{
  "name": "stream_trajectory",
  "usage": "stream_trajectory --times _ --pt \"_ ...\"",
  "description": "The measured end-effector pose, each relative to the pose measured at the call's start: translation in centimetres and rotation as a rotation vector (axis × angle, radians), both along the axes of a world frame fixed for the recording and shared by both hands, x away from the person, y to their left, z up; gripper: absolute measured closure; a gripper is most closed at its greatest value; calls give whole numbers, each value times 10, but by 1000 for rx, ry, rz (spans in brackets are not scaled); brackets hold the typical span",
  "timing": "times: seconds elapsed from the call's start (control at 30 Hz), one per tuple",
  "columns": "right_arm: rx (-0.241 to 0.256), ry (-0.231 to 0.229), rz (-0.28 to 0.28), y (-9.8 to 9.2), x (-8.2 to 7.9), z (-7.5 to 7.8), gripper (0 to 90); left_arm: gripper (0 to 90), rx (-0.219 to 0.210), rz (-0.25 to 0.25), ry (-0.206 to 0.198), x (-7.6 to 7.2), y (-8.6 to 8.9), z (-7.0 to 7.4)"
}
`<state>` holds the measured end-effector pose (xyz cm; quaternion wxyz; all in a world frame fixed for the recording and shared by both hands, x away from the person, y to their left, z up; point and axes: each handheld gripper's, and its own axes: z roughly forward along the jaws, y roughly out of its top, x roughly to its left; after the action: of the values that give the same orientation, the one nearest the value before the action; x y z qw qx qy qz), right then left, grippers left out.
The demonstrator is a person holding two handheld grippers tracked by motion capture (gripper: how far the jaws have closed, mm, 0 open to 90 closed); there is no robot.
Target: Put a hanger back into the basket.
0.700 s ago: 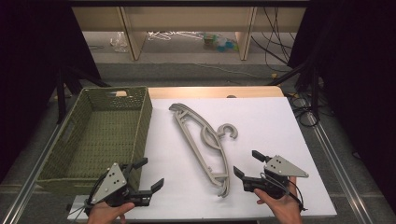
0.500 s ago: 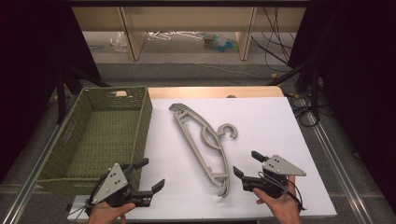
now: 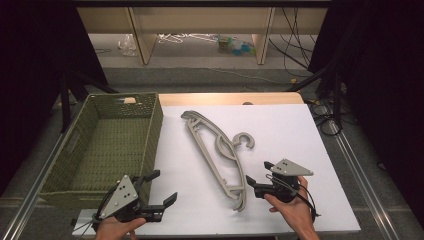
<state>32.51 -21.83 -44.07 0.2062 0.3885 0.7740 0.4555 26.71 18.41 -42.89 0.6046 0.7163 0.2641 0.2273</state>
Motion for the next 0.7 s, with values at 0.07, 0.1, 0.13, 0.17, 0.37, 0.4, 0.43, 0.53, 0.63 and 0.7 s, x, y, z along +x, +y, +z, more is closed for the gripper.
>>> stream_trajectory --times 0.07,0.1,0.13,0.17,0.37,0.4,0.43,0.53,0.63,0.7 --pt "-12 13 -1 4 7 -3 215 158 -3 -2 -2 0 0 0" --pt "-41 27 1 8 10 -4 214 158 -3 -2 -3 0 0 0" --pt "-41 27 1 8 10 -4 214 158 -1 -2 -2 0 0 0" --pt "-52 36 4 11 13 -5 212 158 -2 -2 -1 0 0 0" --pt "-103 71 4 20 28 -8 186 158 0 -5 -4 0 0 0" --pt "-106 91 2 21 30 -8 185 158 5 -9 -8 0 0 0" --pt "-113 87 7 22 32 -9 185 158 -5 -4 3 -1 -1 0" --pt "-134 104 2 25 39 -9 184 158 -1 -5 2 -1 -2 0" --pt "-142 148 0 28 52 -10 180 158 -1 -9 7 -1 -3 -1" --pt "-146 158 -9 30 55 -11 181 158 -4 -5 11 -1 -3 -1"
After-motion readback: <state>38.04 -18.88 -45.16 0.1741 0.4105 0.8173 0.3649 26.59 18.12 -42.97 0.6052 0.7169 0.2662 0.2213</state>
